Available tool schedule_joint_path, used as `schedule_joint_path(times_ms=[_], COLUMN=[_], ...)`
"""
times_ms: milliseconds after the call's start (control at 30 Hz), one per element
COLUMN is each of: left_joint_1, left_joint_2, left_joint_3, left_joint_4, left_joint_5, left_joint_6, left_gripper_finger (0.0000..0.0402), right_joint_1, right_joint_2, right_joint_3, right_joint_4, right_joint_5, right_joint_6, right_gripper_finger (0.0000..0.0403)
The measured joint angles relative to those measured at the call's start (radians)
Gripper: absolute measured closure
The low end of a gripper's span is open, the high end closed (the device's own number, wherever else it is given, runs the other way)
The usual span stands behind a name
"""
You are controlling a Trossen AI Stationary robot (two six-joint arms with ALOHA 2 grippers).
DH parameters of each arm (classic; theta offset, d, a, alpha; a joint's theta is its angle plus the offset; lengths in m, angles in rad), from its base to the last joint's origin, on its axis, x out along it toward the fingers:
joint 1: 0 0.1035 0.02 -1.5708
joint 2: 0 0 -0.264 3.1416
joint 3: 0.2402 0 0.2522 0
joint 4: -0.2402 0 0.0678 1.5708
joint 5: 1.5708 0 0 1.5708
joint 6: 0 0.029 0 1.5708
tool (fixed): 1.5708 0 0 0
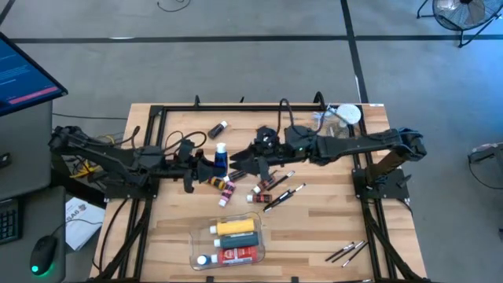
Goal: Pick & Place Paint Supplies
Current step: Put the small blue paint bottle into the transparent bin
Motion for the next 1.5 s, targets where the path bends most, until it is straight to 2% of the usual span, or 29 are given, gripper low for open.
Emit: schedule_joint_path(times_ms=[300, 800, 1500], left_joint_1=[-0.006, -0.005, 0.047], left_joint_2=[-0.004, 0.000, 0.002], left_joint_3=[-0.001, 0.000, 0.001], left_joint_4=[0.011, 0.039, 0.042], left_joint_5=[-0.012, 0.008, 0.018], left_joint_6=[-0.002, -0.002, -0.002], left_gripper_finger=[0.0362, 0.0362, 0.0362], right_joint_1=[0.041, 0.035, 0.031], right_joint_2=[0.048, 0.055, 0.054], right_joint_3=[0.039, 0.037, 0.038], right_joint_4=[0.023, -0.030, 0.023], right_joint_5=[0.149, 0.311, 0.293], right_joint_6=[-0.053, -0.087, -0.081], right_gripper_finger=[0.0154, 0.0154, 0.0154])
